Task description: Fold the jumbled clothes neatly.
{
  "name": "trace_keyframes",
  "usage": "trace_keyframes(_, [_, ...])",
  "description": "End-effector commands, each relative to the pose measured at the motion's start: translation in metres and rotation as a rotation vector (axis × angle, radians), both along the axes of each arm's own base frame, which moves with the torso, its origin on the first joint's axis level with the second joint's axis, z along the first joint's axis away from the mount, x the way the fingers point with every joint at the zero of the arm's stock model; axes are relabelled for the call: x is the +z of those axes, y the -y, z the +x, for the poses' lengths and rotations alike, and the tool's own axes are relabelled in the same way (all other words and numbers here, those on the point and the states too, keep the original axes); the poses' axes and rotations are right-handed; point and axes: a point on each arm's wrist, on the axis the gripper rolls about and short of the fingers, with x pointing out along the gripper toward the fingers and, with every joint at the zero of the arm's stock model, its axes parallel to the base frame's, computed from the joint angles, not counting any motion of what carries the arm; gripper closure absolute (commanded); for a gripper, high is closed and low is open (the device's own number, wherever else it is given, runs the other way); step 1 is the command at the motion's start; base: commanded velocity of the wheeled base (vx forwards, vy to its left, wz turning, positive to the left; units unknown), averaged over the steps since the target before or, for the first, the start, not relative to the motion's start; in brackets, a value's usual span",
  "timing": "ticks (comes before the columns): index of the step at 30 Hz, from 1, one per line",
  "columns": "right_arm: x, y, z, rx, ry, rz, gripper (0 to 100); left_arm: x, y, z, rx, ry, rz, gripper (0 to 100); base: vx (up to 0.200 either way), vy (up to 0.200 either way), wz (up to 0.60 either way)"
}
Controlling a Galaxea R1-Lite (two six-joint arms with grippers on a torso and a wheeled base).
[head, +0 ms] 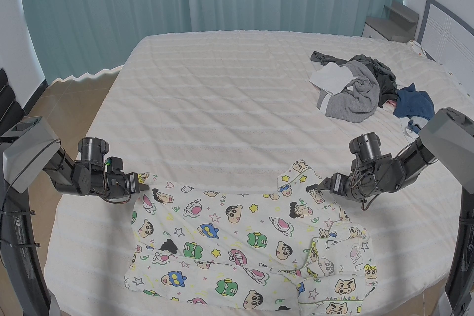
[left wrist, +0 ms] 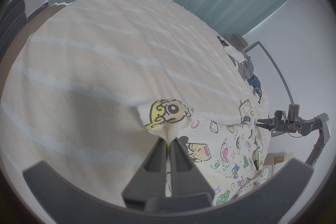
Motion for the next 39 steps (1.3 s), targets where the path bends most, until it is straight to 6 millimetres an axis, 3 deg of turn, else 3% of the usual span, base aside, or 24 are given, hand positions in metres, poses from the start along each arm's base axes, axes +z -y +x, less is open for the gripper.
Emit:
trace_keyframes(1, [-0.018,-0.002,0.012,0.014,0.022,0.028,0,0.002,0.003,-0.001,-0.006,0.003,0.0,100,0.0,0.0,0.0])
trace_keyframes(12, [-0.041,-0.012,0.04,0.052,0.131,0.086,0,0.0,0.007,-0.003,-0.016,-0.009,-0.004,100,0.0,0.0,0.0])
trace_keyframes(24, [-0.022,-0.018,0.06,0.109,0.216,0.161,0,-0.005,0.012,-0.005,-0.029,-0.025,-0.005,100,0.0,0.0,0.0])
trace_keyframes(34, [-0.036,-0.02,0.06,0.135,0.185,0.167,0,-0.007,0.014,-0.006,-0.036,-0.035,-0.007,100,0.0,0.0,0.0])
trace_keyframes(35, [-0.036,-0.02,0.06,0.136,0.183,0.168,100,-0.007,0.014,-0.006,-0.036,-0.035,-0.007,100,0.0,0.0,0.0])
trace_keyframes(39, [-0.037,-0.02,0.06,0.142,0.187,0.159,100,-0.007,0.016,-0.006,-0.04,-0.033,-0.005,100,0.0,0.0,0.0])
